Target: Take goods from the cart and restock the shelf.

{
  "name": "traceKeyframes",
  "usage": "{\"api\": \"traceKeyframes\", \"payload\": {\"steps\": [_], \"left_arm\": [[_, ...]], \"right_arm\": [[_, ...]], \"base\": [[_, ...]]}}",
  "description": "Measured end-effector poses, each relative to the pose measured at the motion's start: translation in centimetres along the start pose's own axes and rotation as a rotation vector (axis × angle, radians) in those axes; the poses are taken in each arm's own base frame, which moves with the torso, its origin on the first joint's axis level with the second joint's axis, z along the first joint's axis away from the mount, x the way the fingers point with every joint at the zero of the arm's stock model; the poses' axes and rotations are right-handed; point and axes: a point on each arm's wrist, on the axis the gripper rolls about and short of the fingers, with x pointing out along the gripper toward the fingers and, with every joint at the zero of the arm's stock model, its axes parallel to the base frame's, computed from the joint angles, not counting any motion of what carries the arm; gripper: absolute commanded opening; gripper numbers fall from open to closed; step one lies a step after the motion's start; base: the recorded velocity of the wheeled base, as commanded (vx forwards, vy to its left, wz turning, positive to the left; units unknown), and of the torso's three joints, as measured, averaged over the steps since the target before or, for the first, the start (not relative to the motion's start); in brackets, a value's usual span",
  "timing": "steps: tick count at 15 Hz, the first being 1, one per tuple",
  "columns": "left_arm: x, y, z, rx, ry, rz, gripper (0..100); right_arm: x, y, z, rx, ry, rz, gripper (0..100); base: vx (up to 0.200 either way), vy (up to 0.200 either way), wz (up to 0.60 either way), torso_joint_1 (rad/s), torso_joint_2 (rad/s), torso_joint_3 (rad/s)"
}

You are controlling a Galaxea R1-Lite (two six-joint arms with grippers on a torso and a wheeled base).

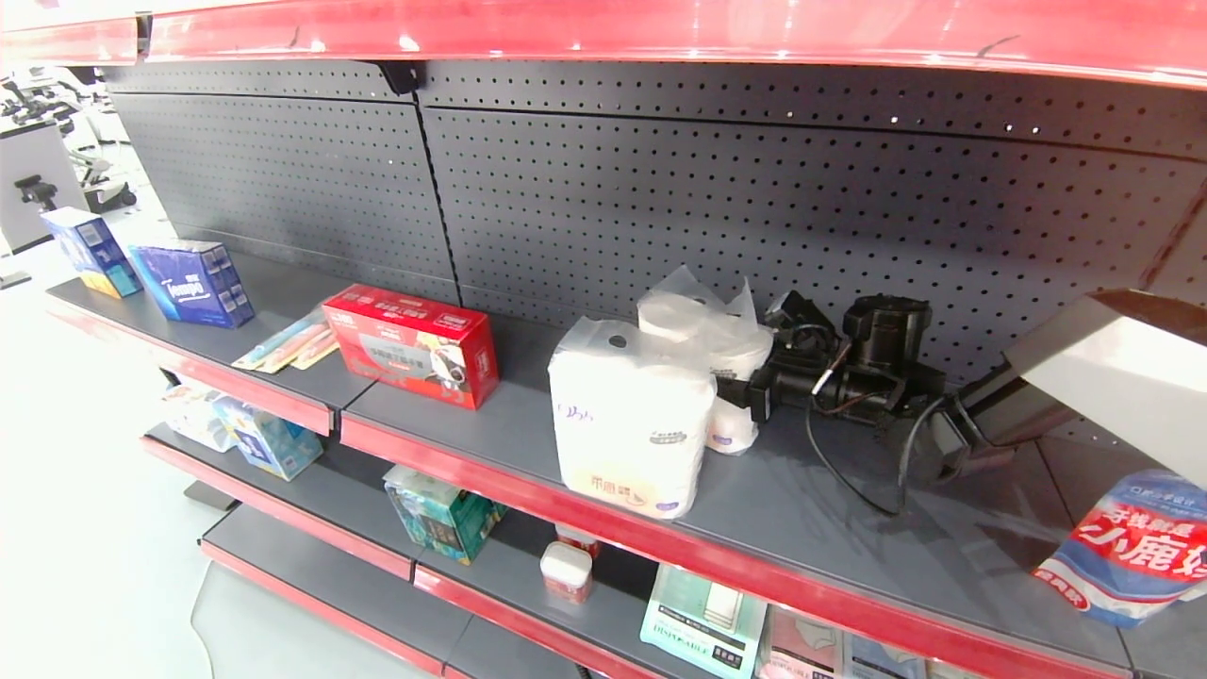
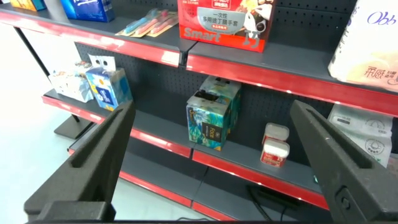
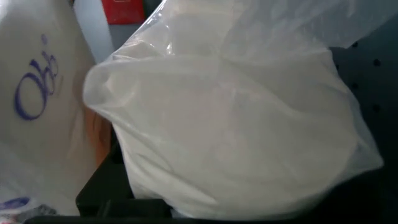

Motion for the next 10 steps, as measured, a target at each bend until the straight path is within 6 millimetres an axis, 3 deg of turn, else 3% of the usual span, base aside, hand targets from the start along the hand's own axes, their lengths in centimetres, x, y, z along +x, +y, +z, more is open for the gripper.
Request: {"api": "traceKeyframes", "payload": {"steps": [10], "left_arm": [[0.00, 0.00, 0.00, 0.000, 0.000, 0.000, 100]], "right_arm": [[-0.11, 0.03, 0.16, -0.033, -0.001, -0.003, 0]], "base": [[0.000, 0.000, 0.00, 0.000, 0.00, 0.000]]}}
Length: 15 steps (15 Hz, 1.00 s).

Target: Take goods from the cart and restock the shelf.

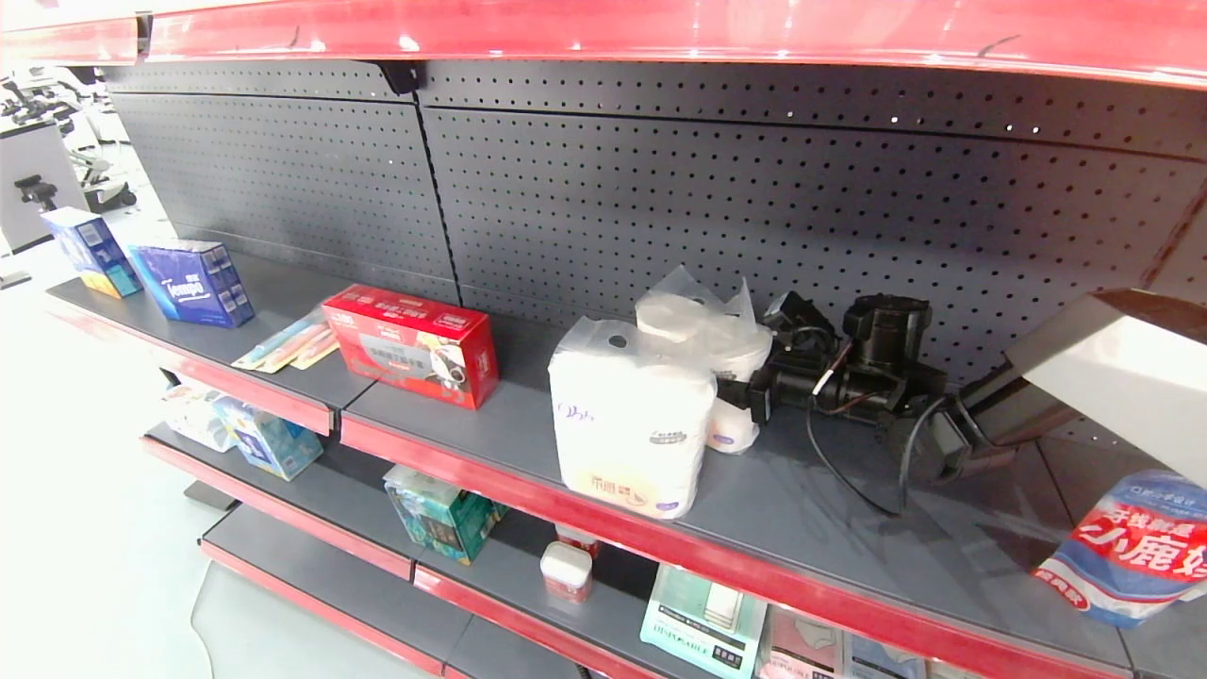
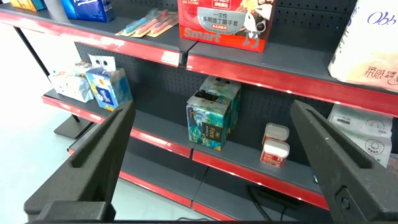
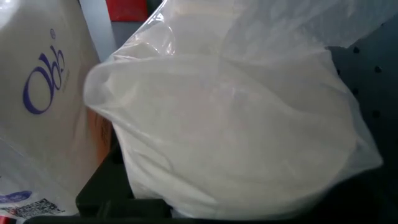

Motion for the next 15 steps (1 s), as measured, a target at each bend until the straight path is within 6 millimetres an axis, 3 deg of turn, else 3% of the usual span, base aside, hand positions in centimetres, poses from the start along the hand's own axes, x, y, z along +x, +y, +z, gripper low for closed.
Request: {"api": "traceKeyframes", "payload": {"steps": [7, 15], "left_arm": [[0.0, 0.0, 0.0, 0.000, 0.000, 0.000, 100], [0.0, 0.0, 0.0, 0.000, 0.000, 0.000, 100]], "right_arm": [[-0.5, -0.5, -0.2, -0.002, 0.001, -0.008, 0], [0.5, 0.8, -0.3, 0.041, -0.024, 0.112, 0]], "base": [[0.000, 0.000, 0.00, 0.000, 0.00, 0.000], [0.000, 0.000, 0.00, 0.000, 0.00, 0.000]]}}
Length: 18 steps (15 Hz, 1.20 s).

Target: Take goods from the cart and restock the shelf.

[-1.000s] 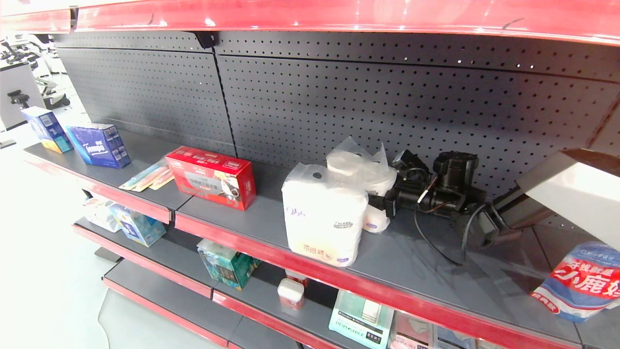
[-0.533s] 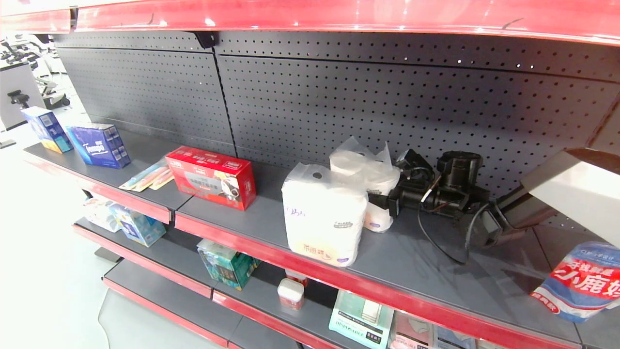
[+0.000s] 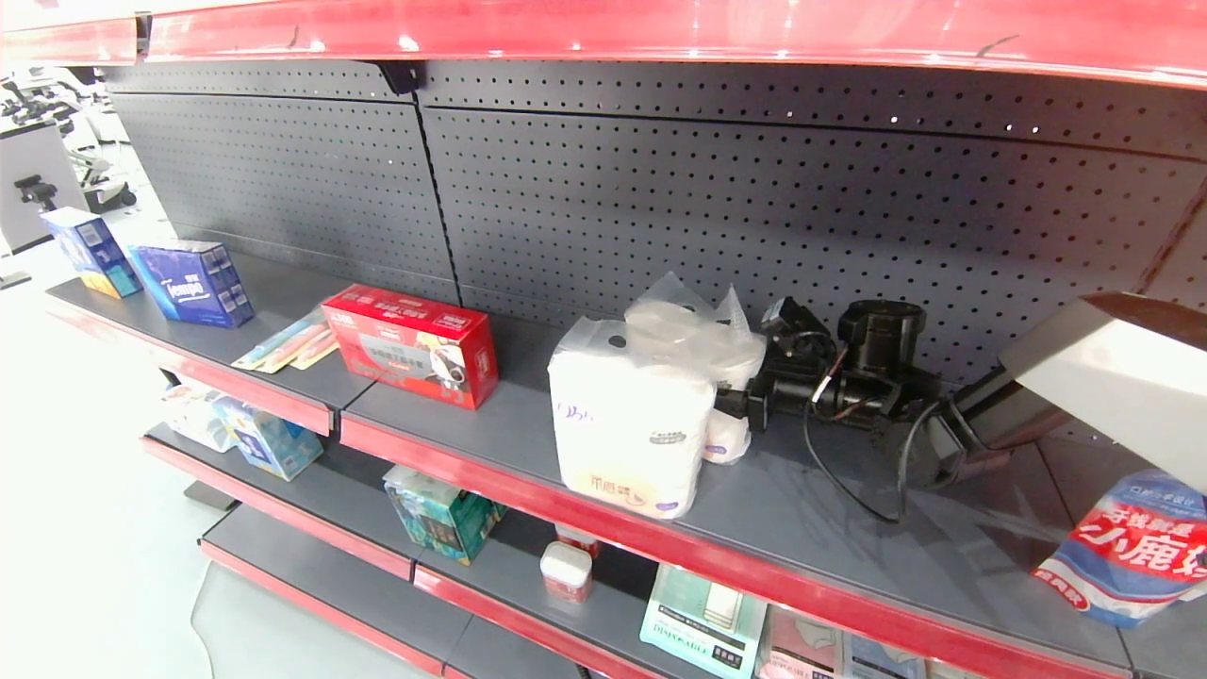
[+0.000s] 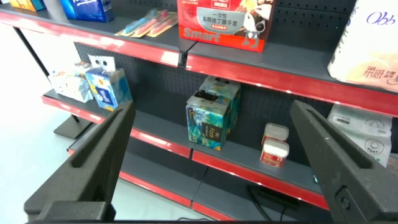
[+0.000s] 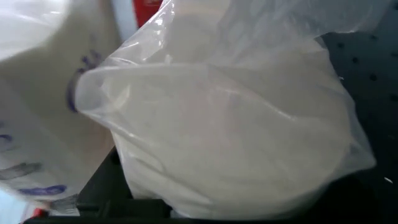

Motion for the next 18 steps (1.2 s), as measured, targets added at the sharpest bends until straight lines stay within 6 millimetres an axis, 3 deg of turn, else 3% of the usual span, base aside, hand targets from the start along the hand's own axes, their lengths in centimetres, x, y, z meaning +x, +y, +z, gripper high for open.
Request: {"api": "traceKeyframes", "payload": {"steps": [18], "left_arm": [[0.0, 0.0, 0.0, 0.000, 0.000, 0.000, 100]], "right_arm": [[0.1, -1.5, 1.0, 0.032, -0.035, -0.041, 0]], "base": [[0.000, 0.000, 0.00, 0.000, 0.00, 0.000]]}}
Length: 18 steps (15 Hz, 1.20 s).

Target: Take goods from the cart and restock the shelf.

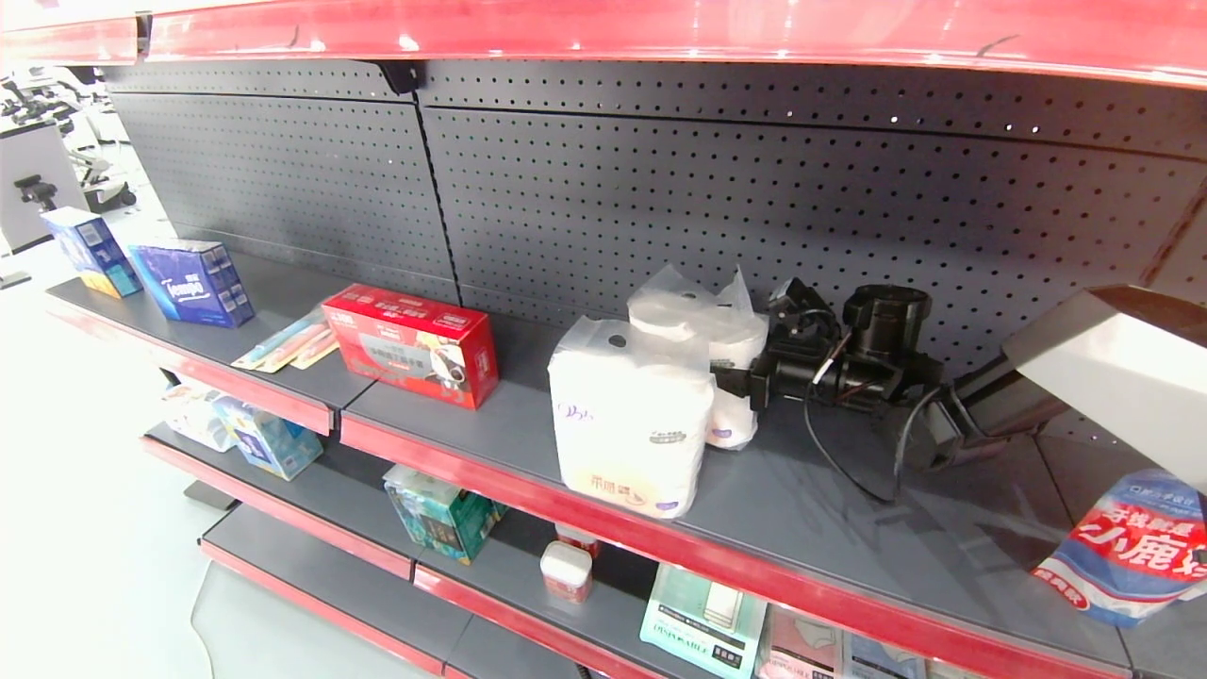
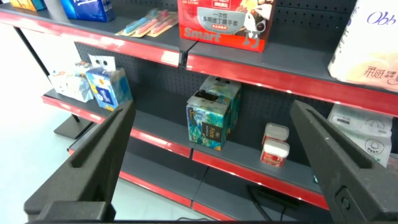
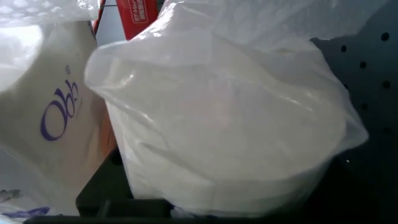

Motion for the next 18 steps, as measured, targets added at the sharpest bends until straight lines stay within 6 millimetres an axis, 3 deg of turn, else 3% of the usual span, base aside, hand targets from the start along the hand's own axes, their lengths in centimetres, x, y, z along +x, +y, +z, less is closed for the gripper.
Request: {"api": "traceKeyframes", "payload": {"steps": [10, 18], "left_arm": [[0.0, 0.0, 0.0, 0.000, 0.000, 0.000, 100], [0.0, 0.0, 0.0, 0.000, 0.000, 0.000, 100]], "right_arm": [[1.3, 0.7, 0.6, 0.010, -0.020, 0.028, 0], [0.2, -0.9, -0.7, -0.027, -0.003, 0.003, 0]], "base": [[0.000, 0.000, 0.00, 0.000, 0.00, 0.000], [0.000, 0.000, 0.00, 0.000, 0.00, 0.000]]}}
